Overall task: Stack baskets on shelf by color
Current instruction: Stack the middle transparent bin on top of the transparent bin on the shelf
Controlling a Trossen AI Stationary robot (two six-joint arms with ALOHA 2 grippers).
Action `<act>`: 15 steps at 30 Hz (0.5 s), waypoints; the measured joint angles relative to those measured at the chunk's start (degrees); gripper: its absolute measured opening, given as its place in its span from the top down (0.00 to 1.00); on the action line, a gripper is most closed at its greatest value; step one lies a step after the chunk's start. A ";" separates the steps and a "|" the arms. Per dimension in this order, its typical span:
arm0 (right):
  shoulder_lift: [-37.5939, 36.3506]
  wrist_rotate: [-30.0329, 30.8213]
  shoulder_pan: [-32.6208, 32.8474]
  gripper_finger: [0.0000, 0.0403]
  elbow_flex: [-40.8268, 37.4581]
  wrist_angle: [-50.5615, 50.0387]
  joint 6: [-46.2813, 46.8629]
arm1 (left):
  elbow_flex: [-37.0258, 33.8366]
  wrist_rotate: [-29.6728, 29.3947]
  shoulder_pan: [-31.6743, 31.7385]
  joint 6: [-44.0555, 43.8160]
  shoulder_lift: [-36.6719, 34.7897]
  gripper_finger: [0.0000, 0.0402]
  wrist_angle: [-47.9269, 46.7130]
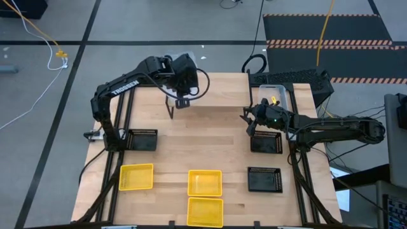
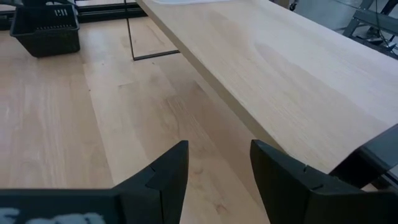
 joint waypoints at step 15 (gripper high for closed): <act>0.00 0.00 0.00 0.58 0.00 -0.14 0.07 | 0.00 -4.56 1.82 -6.68 0.00 0.68 1.67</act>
